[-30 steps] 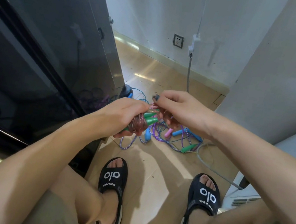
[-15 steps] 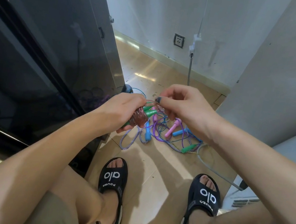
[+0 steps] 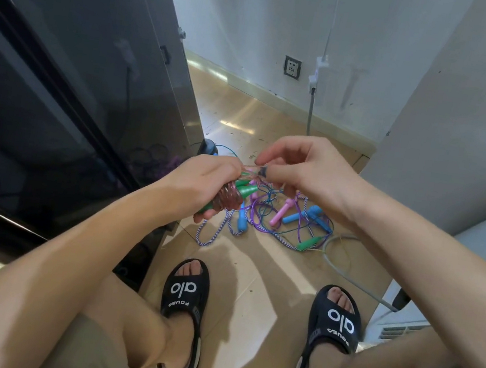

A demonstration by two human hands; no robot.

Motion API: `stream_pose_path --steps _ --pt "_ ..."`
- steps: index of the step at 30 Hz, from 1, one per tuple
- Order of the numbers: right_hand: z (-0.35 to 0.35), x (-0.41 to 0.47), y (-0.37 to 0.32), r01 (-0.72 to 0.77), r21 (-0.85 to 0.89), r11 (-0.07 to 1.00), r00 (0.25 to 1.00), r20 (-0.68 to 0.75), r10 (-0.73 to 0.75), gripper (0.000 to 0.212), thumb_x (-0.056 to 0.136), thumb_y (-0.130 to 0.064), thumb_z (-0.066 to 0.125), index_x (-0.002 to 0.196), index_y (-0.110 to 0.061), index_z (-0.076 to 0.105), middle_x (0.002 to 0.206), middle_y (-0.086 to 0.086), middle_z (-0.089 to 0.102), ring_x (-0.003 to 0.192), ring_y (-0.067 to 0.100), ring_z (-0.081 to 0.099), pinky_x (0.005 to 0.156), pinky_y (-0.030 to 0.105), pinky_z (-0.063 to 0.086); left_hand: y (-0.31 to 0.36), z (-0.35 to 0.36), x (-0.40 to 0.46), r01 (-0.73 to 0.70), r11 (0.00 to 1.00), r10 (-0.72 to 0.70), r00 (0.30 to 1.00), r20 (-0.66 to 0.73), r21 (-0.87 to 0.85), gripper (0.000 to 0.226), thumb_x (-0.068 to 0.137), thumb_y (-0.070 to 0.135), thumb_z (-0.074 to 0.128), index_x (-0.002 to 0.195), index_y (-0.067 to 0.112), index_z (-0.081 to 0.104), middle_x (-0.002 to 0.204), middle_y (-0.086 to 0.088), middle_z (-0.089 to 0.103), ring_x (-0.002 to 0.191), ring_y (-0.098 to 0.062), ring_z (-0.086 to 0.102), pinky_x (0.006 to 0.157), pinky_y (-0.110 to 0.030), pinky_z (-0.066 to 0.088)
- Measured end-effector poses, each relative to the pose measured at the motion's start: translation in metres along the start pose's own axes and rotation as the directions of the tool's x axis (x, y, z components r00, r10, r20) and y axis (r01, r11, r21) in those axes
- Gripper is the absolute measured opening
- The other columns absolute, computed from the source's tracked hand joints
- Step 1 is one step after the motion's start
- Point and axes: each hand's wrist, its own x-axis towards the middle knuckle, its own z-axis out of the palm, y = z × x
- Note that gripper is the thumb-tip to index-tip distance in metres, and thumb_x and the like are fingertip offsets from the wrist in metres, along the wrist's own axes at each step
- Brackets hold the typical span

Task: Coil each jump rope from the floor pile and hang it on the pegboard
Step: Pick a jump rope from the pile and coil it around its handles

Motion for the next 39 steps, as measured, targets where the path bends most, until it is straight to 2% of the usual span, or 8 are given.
stream_pose_path --steps 8,11,18,23,28,33,36,39 --pt "0.003 -0.004 0.0 0.105 -0.129 0.986 0.994 -0.015 -0.108 0.017 0.083 0.008 0.063 0.087 -0.006 0.071 0.065 0.0 0.065 0.054 0.016 0.063 0.062 0.043 0.053 0.002 -0.006 0.002 -0.009 0.999 0.009 1.0 -0.011 -0.044 0.041 0.107 0.022 0.032 0.095 -0.012 0.05 0.047 -0.017 0.048 0.03 -0.019 0.038 0.034 -0.022 0.032" --pt "0.005 -0.006 0.003 0.167 -0.233 0.958 0.983 -0.031 -0.179 0.016 0.082 0.006 0.063 0.087 -0.007 0.071 0.064 -0.004 0.066 0.054 0.014 0.065 0.058 0.029 0.052 0.001 -0.008 0.004 0.044 0.999 -0.045 0.999 -0.018 -0.018 0.042 0.106 0.025 0.034 0.1 -0.011 0.055 0.047 -0.016 0.049 0.029 -0.019 0.039 0.033 -0.021 0.033" --pt "0.011 -0.006 0.003 0.462 -0.607 0.647 0.862 0.138 -0.487 0.012 0.082 -0.003 0.064 0.084 -0.012 0.072 0.081 -0.003 0.061 0.071 0.015 0.06 0.067 0.035 0.05 0.003 -0.011 0.003 0.152 0.987 -0.154 0.987 -0.053 -0.05 0.041 0.105 0.029 0.041 0.083 0.002 0.063 0.046 -0.011 0.053 0.029 -0.016 0.042 0.031 -0.02 0.031" --pt "0.016 -0.01 0.005 0.282 -0.387 0.878 0.953 0.004 -0.304 0.015 0.086 0.002 0.061 0.088 -0.008 0.072 0.082 -0.003 0.067 0.069 0.016 0.072 0.065 0.038 0.057 0.004 -0.009 0.001 0.157 0.985 -0.163 0.982 -0.095 -0.067 0.034 0.103 0.026 0.04 0.088 0.007 0.064 0.041 -0.005 0.052 0.027 -0.013 0.041 0.032 -0.018 0.029" --pt "0.024 -0.012 0.01 0.145 -0.172 0.974 0.986 -0.056 -0.157 0.018 0.086 -0.003 0.064 0.09 -0.017 0.074 0.087 0.003 0.076 0.083 0.018 0.075 0.057 0.025 0.057 0.005 -0.01 0.002 0.175 0.985 -0.175 0.98 -0.093 -0.007 0.036 0.101 0.02 0.035 0.08 0.003 0.058 0.033 -0.002 0.049 0.024 -0.012 0.037 0.031 -0.017 0.028" --pt "0.024 -0.01 0.008 0.099 0.036 0.994 0.991 -0.093 -0.095 0.017 0.084 0.002 0.069 0.089 -0.013 0.076 0.084 0.013 0.076 0.083 0.026 0.076 0.074 0.031 0.062 0.002 -0.009 0.0 0.114 0.993 -0.109 0.987 -0.117 0.034 0.043 0.103 0.026 0.036 0.074 0.002 0.056 0.042 0.0 0.053 0.032 -0.013 0.043 0.037 -0.022 0.033" --pt "0.031 -0.013 0.008 0.092 0.066 0.994 0.991 -0.103 -0.085 0.014 0.086 0.003 0.068 0.094 -0.006 0.074 0.087 0.018 0.075 0.082 0.029 0.076 0.051 0.016 0.053 0.0 -0.005 -0.001 0.042 0.993 -0.021 0.983 -0.181 0.111 0.041 0.103 0.025 0.034 0.086 -0.002 0.06 0.049 -0.003 0.056 0.037 -0.009 0.047 0.035 -0.022 0.034" --pt "0.036 -0.011 0.011 0.119 0.06 0.991 0.979 -0.171 -0.108 0.012 0.087 0.006 0.065 0.093 -0.002 0.072 0.083 0.02 0.073 0.077 0.034 0.074 0.054 0.021 0.055 -0.003 -0.003 -0.001 -0.035 0.98 0.077 0.974 -0.211 0.198 0.042 0.103 0.031 0.034 0.094 0.0 0.062 0.078 -0.021 0.063 0.064 -0.028 0.06 0.048 -0.037 0.049"
